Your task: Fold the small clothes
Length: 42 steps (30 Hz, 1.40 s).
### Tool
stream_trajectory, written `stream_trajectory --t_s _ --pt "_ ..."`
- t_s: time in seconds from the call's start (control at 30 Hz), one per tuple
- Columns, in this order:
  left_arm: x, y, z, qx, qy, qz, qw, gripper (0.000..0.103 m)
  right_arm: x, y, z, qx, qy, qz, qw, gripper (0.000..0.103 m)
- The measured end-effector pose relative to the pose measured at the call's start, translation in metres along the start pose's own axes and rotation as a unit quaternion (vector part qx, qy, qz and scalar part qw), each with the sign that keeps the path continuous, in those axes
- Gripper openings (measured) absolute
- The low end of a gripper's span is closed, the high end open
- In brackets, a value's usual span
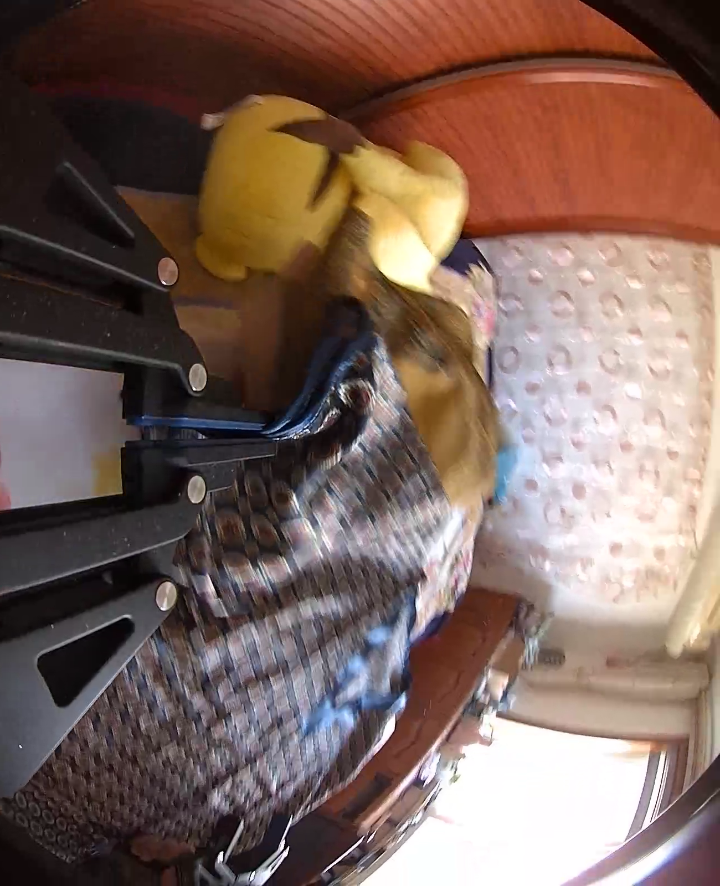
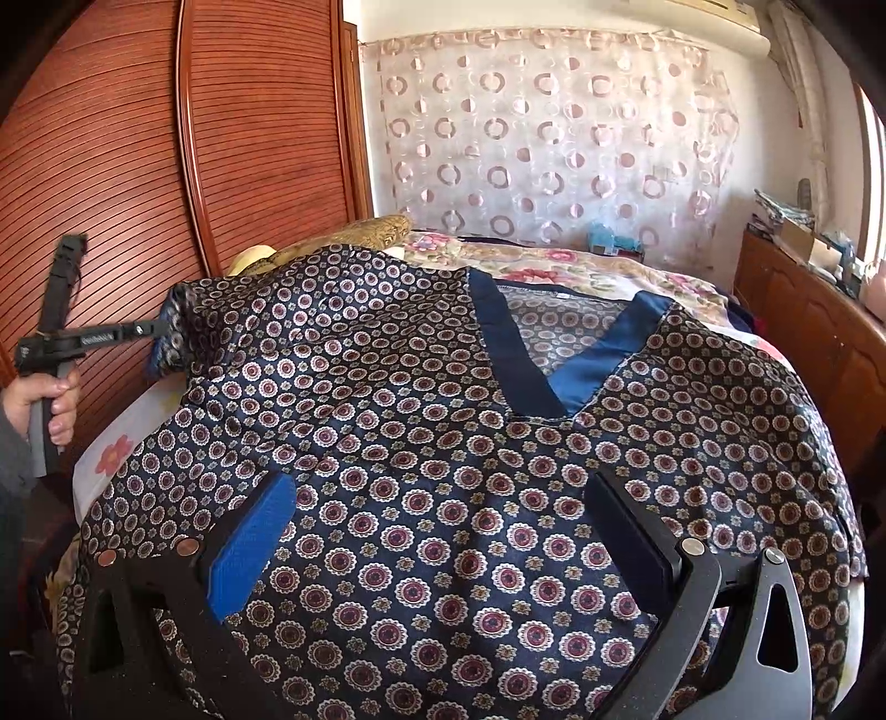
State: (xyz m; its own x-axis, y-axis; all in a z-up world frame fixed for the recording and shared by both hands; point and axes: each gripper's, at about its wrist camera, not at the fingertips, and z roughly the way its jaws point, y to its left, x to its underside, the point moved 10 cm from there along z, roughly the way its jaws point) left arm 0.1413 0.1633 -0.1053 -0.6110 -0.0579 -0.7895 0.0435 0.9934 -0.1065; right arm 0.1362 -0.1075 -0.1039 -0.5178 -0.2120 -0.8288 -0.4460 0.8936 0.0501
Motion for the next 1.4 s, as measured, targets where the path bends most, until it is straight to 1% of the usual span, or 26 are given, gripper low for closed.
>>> stream_trajectory --t_s 0.03,0.13,0.3,0.47,0.57,0.6,0.63,0.67,0.7,0.8,0.83,0.97,1.1,1.13,1.27,1.33,1.4 --pt "-0.009 -0.012 -0.004 0.007 -0.011 0.008 0.9999 0.003 0.0 -0.001 -0.001 0.001 -0.001 0.001 1.0 0.103" --pt "-0.03 -0.04 -0.007 0.034 -0.027 0.018 0.9989 0.003 0.0 -0.006 -0.006 0.006 -0.004 0.004 1.0 0.103" --pt "-0.057 -0.1 0.0 0.074 -0.035 0.053 0.9953 0.003 0.002 -0.016 -0.016 0.015 -0.007 0.01 1.0 0.103" --pt "-0.066 -0.148 0.0 0.1 -0.032 0.078 0.9914 0.003 0.006 -0.025 -0.023 0.02 -0.011 0.02 1.0 0.103" --pt "-0.066 -0.16 -0.006 0.1 -0.034 0.084 0.9909 0.003 0.01 -0.025 -0.025 0.022 -0.011 0.022 0.999 0.103" --pt "-0.065 -0.163 -0.008 0.1 -0.035 0.085 0.9907 0.005 0.011 -0.026 -0.026 0.023 -0.011 0.022 0.999 0.103" --pt "-0.065 -0.164 -0.011 0.1 -0.037 0.087 0.9905 0.014 0.012 -0.025 -0.026 0.024 -0.012 0.023 0.999 0.103" --pt "-0.064 -0.164 -0.015 0.098 -0.039 0.088 0.9905 0.021 0.012 -0.024 -0.026 0.023 -0.012 0.023 0.999 0.103" --pt "-0.064 -0.162 -0.016 0.093 -0.04 0.09 0.9907 0.022 0.012 -0.023 -0.026 0.023 -0.012 0.023 0.999 0.103" --pt "-0.061 -0.151 -0.021 0.076 -0.044 0.089 0.9921 0.03 0.011 -0.016 -0.027 0.023 -0.012 0.019 0.999 0.103" --pt "-0.061 -0.15 -0.022 0.074 -0.045 0.086 0.9925 0.037 0.01 -0.016 -0.026 0.023 -0.011 0.017 1.0 0.103" --pt "-0.053 -0.127 -0.026 0.059 -0.047 0.068 0.9948 0.043 0.0 -0.009 -0.022 0.02 -0.01 -0.003 1.0 0.103" --pt "-0.044 -0.106 -0.028 0.041 -0.049 0.054 0.9965 0.044 -0.015 -0.001 -0.016 0.01 -0.006 -0.028 1.0 0.103" --pt "-0.041 -0.102 -0.029 0.039 -0.049 0.05 0.9968 0.046 -0.018 0.003 -0.012 0.005 -0.003 -0.036 0.999 0.103" --pt "-0.033 -0.084 -0.034 0.029 -0.055 0.036 0.9974 0.071 -0.031 0.019 0.008 -0.014 0.015 -0.063 0.998 0.103" --pt "-0.03 -0.078 -0.036 0.022 -0.057 0.034 0.9976 0.076 -0.039 0.027 0.016 -0.019 0.021 -0.08 0.996 0.103" --pt "-0.027 -0.072 -0.037 0.016 -0.056 0.031 0.9978 0.078 -0.049 0.033 0.023 -0.02 0.021 -0.1 0.995 0.103"
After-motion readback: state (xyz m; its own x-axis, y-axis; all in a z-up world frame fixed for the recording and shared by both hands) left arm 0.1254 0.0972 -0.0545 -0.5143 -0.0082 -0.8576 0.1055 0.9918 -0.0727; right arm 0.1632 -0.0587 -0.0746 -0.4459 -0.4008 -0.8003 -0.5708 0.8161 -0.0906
